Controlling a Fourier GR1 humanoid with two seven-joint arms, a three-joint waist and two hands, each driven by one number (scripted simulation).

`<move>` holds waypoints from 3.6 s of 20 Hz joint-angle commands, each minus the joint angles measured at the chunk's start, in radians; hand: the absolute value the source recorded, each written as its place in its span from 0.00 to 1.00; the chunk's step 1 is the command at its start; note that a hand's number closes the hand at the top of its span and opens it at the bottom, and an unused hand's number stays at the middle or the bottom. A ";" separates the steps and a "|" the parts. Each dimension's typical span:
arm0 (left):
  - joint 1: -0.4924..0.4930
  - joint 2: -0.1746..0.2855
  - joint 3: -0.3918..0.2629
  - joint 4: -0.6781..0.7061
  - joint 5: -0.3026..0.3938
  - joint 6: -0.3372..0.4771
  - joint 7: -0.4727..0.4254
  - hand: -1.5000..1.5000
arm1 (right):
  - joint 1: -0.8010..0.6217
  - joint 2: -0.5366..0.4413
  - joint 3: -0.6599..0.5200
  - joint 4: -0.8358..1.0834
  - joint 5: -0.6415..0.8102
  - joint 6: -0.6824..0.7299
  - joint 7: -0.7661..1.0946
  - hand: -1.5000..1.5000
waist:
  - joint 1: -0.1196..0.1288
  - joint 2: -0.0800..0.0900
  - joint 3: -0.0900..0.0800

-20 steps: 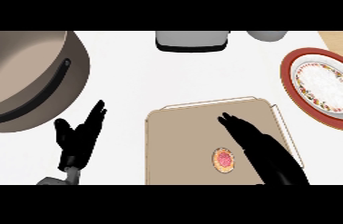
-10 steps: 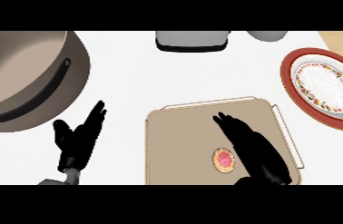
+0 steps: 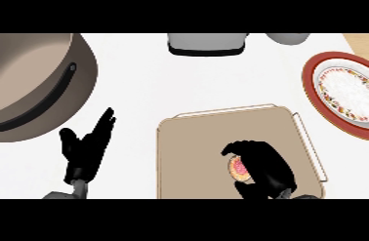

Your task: Pick the cupcake from the tray and place it in the plate

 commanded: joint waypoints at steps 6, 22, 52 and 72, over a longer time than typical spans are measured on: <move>-0.001 -0.017 0.051 0.036 -0.016 -0.035 0.020 0.50 | -0.025 0.019 -0.020 0.035 0.105 -0.010 -0.083 1.00 | -0.003 0.005 -0.006; 0.059 -0.016 0.040 -0.014 -0.036 -0.041 0.029 0.50 | 0.154 0.100 -0.108 -0.258 0.333 -0.511 0.028 1.00 | -0.016 0.001 -0.006; -0.009 -0.044 0.083 0.057 -0.041 -0.109 0.007 0.50 | -0.333 -0.190 -0.991 0.665 -0.422 -0.778 -0.592 1.00 | 0.021 0.015 -0.004; -0.045 -0.082 0.036 0.003 -0.088 -0.081 0.062 0.50 | -0.606 -0.386 -1.021 1.434 -0.390 -0.542 -0.834 0.00 | 0.075 0.039 0.004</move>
